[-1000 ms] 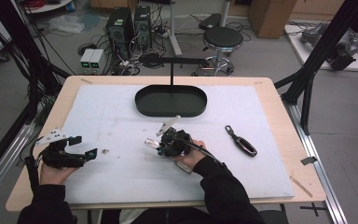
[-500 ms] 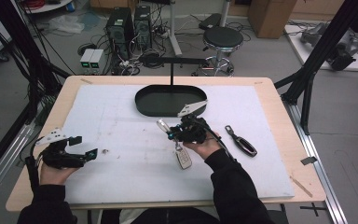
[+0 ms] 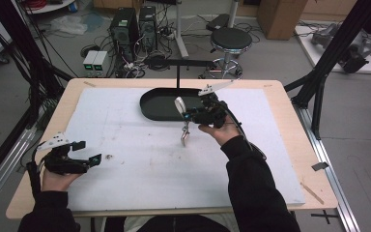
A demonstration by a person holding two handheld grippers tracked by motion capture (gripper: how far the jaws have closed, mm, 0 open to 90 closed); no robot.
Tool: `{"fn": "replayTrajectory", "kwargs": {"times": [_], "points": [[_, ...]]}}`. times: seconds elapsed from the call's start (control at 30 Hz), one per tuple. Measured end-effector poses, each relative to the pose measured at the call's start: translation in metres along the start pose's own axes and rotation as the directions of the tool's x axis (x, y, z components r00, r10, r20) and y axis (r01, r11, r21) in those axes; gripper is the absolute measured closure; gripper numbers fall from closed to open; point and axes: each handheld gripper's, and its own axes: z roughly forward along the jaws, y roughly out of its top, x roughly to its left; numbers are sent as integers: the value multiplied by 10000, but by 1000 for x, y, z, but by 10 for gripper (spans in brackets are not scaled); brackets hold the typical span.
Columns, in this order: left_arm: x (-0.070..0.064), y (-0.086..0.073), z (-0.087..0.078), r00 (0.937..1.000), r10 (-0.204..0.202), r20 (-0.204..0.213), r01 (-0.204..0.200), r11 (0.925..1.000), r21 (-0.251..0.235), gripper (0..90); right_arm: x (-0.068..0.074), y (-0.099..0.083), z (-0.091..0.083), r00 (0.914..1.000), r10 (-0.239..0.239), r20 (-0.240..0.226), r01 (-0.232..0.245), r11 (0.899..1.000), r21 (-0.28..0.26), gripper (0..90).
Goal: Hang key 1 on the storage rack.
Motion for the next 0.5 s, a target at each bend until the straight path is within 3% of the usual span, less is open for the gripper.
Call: {"fn": "replayTrajectory", "kwargs": {"times": [0.2, 0.5], "points": [[-1, 0, 2, 9998, -23, 211, 24, 10000, -61, 51, -9, 20, -8, 9995, 152, 284, -145, 9996, -232, 757], [-10, -2, 11, 9961, 291, 829, -324, 9987, 387, 52, -13, 55, -17, 9983, 31, 582, 4, 9981, -611, 757]]}}
